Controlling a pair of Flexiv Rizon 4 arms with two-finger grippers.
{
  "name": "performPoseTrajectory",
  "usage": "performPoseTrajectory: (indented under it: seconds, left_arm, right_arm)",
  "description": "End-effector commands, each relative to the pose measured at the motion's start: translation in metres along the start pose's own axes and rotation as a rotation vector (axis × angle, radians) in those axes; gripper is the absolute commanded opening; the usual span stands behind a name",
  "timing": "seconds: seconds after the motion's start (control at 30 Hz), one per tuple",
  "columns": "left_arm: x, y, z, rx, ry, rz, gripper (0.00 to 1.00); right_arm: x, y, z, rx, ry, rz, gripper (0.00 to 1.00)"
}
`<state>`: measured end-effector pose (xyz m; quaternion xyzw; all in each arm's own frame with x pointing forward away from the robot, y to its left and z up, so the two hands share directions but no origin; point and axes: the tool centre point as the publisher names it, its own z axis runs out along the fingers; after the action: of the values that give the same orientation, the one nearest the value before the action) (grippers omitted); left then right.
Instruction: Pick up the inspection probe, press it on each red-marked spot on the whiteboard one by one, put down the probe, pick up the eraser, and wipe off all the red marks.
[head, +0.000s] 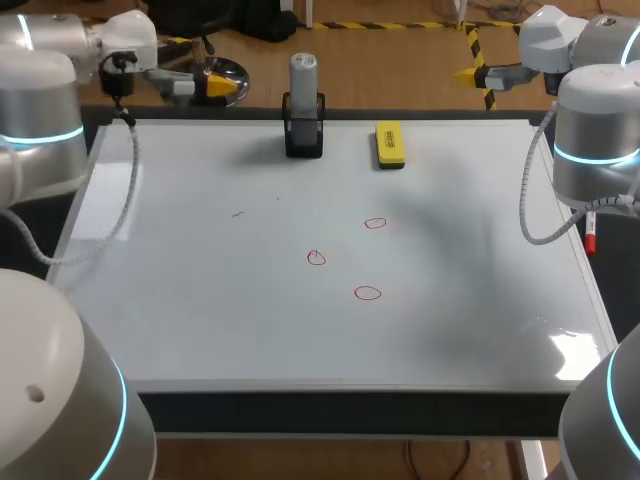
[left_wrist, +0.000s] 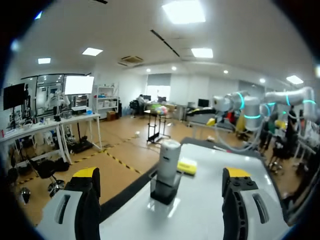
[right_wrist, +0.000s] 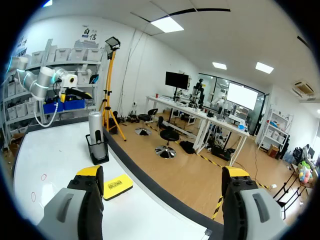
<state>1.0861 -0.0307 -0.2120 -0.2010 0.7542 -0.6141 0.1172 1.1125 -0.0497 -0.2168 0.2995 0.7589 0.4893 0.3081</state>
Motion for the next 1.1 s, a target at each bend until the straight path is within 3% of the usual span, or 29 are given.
performPoseTrajectory:
  seconds: [0.03,0.17,0.4,1.1]
  left_arm:
    - [-0.003,-0.001,0.019,0.034,0.219,0.058,1.00]
    - [0.004,-0.006,0.038,0.069,0.323,0.099,1.00]
    - [0.015,-0.011,0.068,0.144,0.405,0.144,1.00]
    - [0.037,0.003,0.127,0.162,0.382,0.127,1.00]
  right_arm:
    - [0.000,0.000,0.001,0.002,0.001,0.000,1.00]
    - [0.000,0.000,0.001,0.002,0.001,0.000,1.00]
    - [0.000,0.000,0.001,0.002,0.001,0.000,1.00]
    - [0.000,0.000,0.001,0.002,0.001,0.000,1.00]
